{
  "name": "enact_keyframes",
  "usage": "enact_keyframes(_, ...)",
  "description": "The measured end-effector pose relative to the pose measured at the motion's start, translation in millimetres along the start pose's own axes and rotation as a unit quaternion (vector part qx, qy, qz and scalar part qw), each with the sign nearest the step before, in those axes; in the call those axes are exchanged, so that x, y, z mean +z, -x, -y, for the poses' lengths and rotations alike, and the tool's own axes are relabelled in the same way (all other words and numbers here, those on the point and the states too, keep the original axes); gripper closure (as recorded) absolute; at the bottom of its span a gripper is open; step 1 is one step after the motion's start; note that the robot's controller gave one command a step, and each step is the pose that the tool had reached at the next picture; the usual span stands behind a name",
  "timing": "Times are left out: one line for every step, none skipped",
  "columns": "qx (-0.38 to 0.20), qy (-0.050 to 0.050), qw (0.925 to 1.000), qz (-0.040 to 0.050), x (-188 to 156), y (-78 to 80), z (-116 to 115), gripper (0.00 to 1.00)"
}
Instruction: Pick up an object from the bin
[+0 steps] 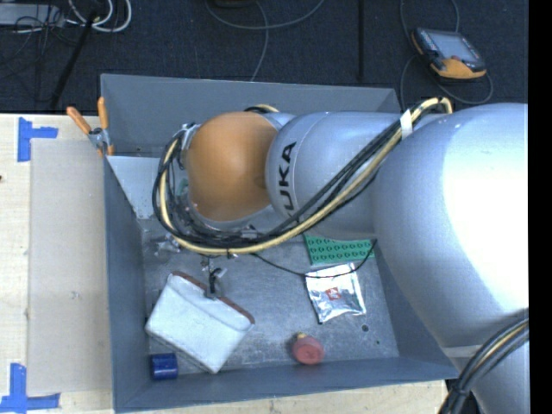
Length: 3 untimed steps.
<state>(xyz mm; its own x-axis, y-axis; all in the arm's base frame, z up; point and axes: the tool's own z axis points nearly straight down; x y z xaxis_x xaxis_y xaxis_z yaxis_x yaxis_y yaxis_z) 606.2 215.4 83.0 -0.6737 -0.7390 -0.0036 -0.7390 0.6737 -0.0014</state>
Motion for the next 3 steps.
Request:
enact_keyframes(-0.219, 0.001, 0.9757, -0.0021, 13, 6.4, -40, 0.00)
enact_keyframes(-0.217, 0.002, 0.9763, -0.0004, 13, 6.8, -40, 1.00)
enact_keyframes(-0.227, -0.001, 0.9740, 0.0017, -133, -16.9, -40, 1.00)
